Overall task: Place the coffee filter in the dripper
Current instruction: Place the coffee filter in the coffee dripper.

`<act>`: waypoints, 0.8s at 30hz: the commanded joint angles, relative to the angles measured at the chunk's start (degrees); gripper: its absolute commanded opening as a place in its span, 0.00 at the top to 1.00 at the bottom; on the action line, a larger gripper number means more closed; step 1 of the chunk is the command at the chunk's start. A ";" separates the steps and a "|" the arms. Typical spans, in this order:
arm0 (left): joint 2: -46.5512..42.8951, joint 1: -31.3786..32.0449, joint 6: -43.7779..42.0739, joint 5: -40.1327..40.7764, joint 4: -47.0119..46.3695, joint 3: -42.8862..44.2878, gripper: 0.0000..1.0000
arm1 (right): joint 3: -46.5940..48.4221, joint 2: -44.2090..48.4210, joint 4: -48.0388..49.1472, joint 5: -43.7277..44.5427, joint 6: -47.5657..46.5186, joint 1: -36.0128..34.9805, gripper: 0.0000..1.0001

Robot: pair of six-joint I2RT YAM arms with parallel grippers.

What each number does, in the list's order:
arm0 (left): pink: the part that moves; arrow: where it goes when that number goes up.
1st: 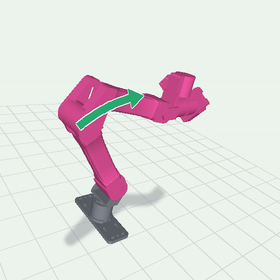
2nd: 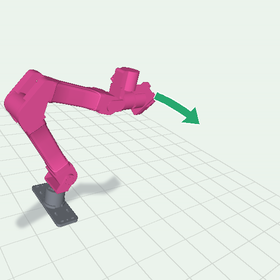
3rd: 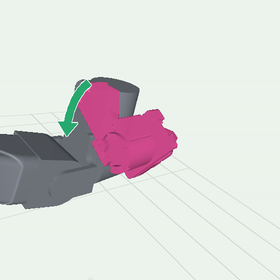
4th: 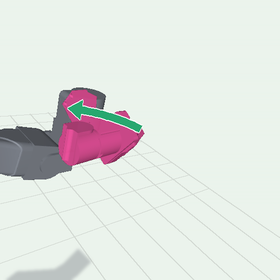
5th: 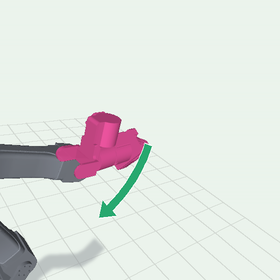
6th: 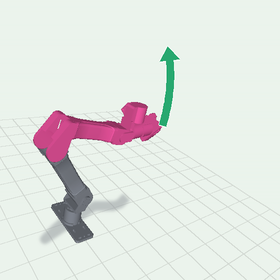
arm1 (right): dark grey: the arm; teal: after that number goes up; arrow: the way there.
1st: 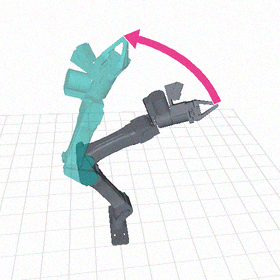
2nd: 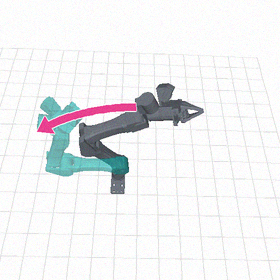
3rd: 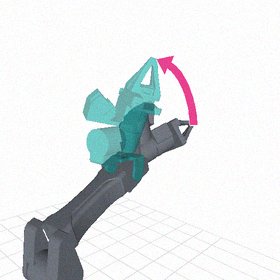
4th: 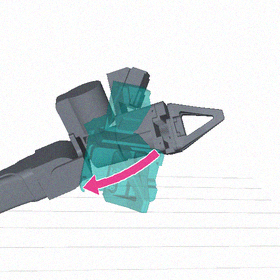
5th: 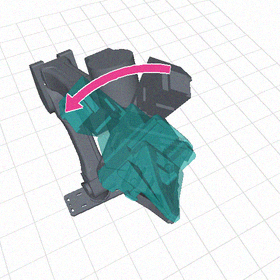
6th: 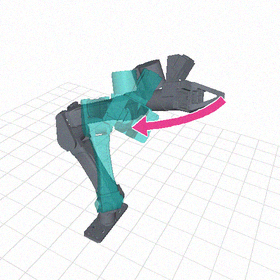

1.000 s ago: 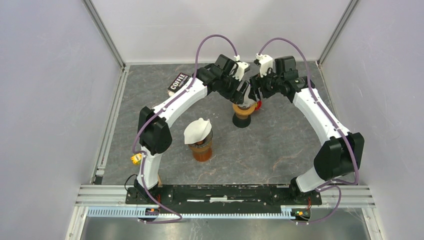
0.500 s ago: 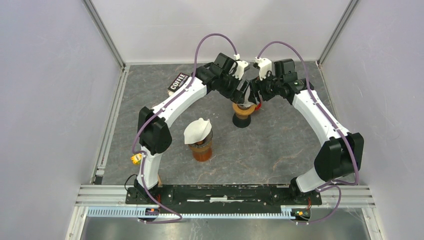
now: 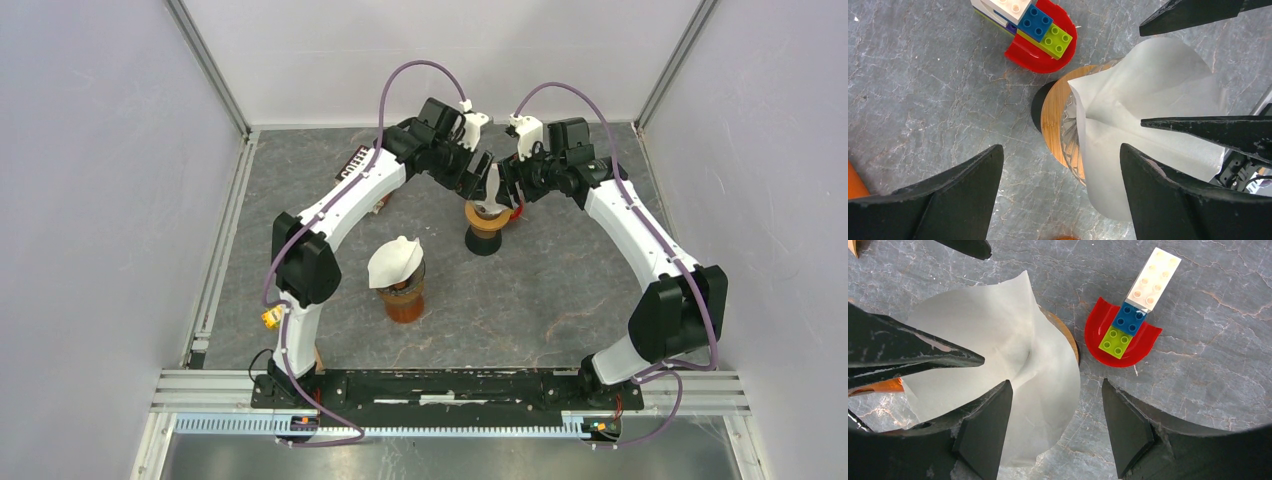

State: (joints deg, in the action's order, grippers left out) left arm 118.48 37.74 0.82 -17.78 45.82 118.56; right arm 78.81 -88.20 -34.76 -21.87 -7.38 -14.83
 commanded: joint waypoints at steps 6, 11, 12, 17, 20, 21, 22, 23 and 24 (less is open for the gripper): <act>-3.43 -2.21 4.98 -6.38 -2.41 1.85 0.08 | 1.60 1.19 0.89 -0.82 -0.09 0.28 0.27; -4.64 -2.32 4.98 -7.30 -2.55 1.42 0.08 | 2.88 1.37 1.15 -0.80 -0.18 0.25 0.26; -5.00 -2.32 5.00 -7.44 -2.70 1.14 0.07 | 3.19 1.45 1.27 -0.78 -0.14 0.23 0.26; -9.16 -2.67 5.89 -8.22 -7.54 -4.90 0.07 | 4.71 1.50 1.63 -0.74 0.25 0.25 0.23; -11.58 -2.76 6.01 -8.25 -10.05 -8.43 0.07 | 6.10 1.44 1.53 -0.63 0.43 0.26 0.22; -12.09 -2.82 5.95 -8.15 -10.47 -8.96 0.07 | 6.61 1.36 1.46 -0.54 0.43 0.25 0.21; -12.55 -2.82 5.86 -8.15 -10.56 -9.28 0.07 | 7.05 1.36 1.25 -0.37 0.43 0.24 0.21; -12.91 -3.00 5.78 -8.15 -10.58 -9.47 0.07 | 7.58 1.29 1.07 -0.24 0.41 0.24 0.21; -13.32 -3.22 5.77 -8.15 -10.63 -9.64 0.07 | 8.11 1.21 0.78 -0.16 0.31 0.24 0.20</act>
State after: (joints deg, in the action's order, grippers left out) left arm 109.19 35.29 4.71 -24.36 39.46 109.95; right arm 82.78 -88.20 -34.76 -21.98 -7.33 -14.83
